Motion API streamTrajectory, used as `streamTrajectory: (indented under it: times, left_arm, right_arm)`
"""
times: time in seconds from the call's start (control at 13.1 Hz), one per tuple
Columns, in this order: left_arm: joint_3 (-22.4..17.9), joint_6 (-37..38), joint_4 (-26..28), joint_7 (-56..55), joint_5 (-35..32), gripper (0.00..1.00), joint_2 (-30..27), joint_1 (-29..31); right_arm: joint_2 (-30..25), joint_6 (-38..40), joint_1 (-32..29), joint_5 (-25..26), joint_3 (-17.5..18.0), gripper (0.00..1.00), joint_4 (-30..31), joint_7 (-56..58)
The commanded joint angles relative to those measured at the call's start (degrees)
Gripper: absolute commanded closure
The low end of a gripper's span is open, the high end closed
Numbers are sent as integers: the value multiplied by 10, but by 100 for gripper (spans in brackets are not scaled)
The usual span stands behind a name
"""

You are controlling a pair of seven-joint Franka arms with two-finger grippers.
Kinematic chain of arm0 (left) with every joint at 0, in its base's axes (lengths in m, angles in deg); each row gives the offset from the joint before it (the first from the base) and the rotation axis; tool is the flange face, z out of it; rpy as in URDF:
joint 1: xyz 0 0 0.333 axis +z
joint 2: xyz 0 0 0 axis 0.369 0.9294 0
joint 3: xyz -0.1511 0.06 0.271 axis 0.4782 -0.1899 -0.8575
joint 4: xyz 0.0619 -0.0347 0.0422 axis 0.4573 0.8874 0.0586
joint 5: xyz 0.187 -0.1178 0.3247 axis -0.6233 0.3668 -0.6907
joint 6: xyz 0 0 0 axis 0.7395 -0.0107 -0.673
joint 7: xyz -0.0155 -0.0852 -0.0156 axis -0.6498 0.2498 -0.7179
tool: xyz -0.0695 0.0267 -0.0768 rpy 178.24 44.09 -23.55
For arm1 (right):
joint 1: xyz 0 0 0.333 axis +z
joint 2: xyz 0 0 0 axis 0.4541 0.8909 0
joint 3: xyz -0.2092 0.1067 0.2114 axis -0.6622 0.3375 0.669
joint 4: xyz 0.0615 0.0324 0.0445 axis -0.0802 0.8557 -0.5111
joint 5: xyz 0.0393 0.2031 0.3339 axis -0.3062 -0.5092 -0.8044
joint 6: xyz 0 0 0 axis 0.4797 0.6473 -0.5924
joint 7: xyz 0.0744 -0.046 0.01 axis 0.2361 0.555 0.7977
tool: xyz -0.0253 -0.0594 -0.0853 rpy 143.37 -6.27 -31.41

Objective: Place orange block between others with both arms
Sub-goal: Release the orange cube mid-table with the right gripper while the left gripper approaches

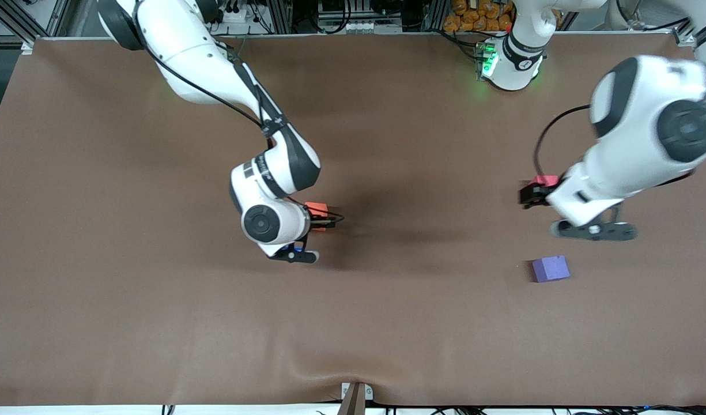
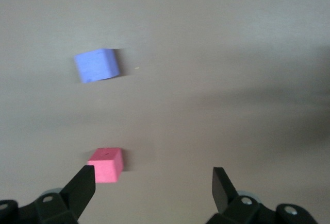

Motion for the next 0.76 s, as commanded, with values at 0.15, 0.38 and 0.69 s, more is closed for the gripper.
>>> streamTrajectory:
  times: [0.15,0.38,0.69]
  left_arm:
    - [-3,-16,-82,-100,-7,0,86,-81]
    - [-2,-98,-86,-155,-4,0,134,-133]
    - [-2,-157,-111,-262,14,0,193,-197]
  right_arm:
    - [-32,80,-10,28,-87,0,-9,20]
    - [-35,136,-17,35,-162,0,-9,136]
    - [-61,210,-17,35,-255,0,-8,304]
